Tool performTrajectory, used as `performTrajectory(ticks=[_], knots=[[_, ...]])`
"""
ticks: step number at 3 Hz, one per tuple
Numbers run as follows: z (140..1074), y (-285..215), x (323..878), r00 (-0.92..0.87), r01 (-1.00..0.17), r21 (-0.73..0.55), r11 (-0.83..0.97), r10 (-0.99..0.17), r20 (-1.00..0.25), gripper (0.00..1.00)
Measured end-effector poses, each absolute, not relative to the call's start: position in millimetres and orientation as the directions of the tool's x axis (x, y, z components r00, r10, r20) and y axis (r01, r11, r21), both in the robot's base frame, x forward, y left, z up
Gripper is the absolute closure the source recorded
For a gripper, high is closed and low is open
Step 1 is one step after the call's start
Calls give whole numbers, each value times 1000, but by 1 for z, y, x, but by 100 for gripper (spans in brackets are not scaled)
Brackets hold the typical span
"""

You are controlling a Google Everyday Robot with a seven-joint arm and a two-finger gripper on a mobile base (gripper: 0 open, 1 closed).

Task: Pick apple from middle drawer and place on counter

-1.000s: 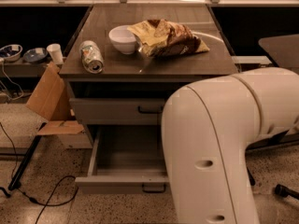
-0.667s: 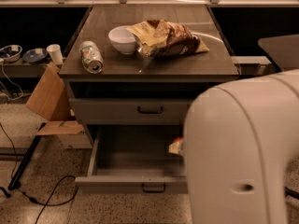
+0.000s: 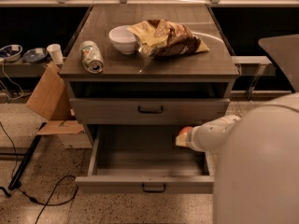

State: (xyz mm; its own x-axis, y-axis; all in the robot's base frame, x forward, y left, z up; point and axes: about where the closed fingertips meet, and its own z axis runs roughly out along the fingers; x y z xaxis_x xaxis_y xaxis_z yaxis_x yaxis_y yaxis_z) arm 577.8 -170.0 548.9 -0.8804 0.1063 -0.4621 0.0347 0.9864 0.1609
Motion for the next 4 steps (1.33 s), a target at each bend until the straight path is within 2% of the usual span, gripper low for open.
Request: performTrajectory(ticks=[4], knots=[[736, -221, 564, -850, -4, 72, 997, 34, -525, 100]])
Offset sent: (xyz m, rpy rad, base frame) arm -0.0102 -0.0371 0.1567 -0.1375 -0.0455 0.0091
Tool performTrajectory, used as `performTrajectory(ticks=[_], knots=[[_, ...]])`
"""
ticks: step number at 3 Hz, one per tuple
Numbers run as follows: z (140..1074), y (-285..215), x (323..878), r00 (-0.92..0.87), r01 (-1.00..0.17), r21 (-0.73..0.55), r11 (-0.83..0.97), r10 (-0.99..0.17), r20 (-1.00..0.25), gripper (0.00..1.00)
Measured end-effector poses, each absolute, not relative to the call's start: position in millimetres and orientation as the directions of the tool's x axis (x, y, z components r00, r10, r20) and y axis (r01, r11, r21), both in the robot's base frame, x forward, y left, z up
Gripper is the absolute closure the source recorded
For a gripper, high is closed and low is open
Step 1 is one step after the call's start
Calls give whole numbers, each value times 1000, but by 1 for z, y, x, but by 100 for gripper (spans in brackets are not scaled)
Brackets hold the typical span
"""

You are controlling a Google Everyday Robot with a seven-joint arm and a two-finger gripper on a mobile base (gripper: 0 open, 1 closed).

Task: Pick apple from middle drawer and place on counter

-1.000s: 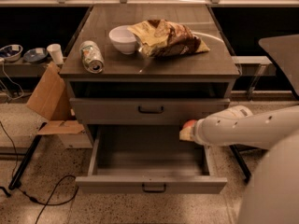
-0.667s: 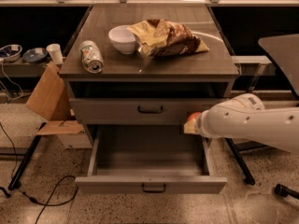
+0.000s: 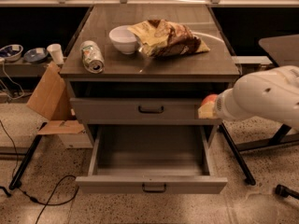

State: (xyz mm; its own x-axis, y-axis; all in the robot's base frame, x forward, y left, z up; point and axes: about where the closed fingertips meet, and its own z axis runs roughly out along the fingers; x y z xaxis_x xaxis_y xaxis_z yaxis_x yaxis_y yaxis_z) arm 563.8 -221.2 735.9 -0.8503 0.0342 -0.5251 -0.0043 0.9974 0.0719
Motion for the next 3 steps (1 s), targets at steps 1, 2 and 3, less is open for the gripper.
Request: performTrajectory(ticks=[1, 2, 3], knots=[[782, -229, 562, -841, -12, 59, 998, 22, -541, 100], [810, -231, 563, -832, -20, 55, 998, 14, -555, 100], [830, -230, 567, -819, -32, 54, 998, 5, -574, 100]])
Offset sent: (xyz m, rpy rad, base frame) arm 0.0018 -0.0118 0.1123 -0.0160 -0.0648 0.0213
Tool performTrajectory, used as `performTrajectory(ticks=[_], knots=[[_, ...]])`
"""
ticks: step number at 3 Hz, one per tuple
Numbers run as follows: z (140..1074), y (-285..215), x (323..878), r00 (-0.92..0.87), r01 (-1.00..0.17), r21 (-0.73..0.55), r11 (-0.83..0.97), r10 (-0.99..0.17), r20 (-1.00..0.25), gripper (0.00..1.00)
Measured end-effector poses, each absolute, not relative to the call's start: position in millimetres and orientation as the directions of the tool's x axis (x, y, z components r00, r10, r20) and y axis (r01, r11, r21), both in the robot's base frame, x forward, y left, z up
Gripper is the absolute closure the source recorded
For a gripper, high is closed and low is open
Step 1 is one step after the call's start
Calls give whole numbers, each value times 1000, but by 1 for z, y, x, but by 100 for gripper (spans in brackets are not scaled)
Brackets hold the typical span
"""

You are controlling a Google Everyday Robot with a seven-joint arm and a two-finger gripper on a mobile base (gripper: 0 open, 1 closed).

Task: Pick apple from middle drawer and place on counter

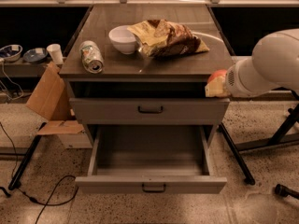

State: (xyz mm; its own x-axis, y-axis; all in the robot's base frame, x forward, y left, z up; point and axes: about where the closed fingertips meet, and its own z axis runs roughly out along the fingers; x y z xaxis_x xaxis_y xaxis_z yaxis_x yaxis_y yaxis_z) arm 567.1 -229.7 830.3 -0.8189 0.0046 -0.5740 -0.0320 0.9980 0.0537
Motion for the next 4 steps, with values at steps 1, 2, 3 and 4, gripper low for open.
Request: performTrajectory(ticks=[1, 2, 3, 4], knots=[[849, -211, 590, -797, -66, 43, 997, -26, -603, 100], [858, -198, 612, -786, -78, 42, 996, -35, -618, 100], [863, -181, 652, -768, -70, 52, 996, -21, -640, 100], [859, -176, 679, -765, -41, 56, 998, 5, -644, 100]])
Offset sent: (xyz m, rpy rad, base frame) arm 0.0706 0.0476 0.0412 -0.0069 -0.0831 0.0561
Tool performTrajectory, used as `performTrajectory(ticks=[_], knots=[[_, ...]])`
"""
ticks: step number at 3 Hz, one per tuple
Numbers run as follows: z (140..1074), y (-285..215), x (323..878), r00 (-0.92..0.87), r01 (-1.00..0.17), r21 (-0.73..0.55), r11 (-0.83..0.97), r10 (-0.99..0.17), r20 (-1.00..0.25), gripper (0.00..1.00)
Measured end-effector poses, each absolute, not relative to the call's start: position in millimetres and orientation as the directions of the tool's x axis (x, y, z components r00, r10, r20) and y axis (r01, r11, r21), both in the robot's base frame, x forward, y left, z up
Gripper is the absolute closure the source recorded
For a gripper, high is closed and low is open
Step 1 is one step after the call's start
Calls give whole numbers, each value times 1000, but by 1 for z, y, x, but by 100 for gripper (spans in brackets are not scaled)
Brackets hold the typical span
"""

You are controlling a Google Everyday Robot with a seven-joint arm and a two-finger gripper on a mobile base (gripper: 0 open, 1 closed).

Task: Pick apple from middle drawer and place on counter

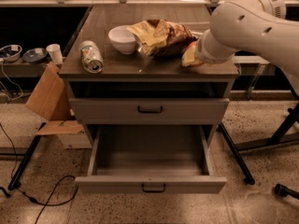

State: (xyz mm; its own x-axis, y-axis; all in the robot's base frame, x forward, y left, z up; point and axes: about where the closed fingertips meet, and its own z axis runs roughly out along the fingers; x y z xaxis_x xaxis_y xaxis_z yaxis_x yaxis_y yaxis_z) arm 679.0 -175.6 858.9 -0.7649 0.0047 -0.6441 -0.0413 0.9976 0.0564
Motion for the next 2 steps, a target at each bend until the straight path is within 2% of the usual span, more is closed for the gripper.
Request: performTrajectory(ticks=[2], knots=[[847, -181, 721, -749, 46, 82, 996, 89, -657, 100]])
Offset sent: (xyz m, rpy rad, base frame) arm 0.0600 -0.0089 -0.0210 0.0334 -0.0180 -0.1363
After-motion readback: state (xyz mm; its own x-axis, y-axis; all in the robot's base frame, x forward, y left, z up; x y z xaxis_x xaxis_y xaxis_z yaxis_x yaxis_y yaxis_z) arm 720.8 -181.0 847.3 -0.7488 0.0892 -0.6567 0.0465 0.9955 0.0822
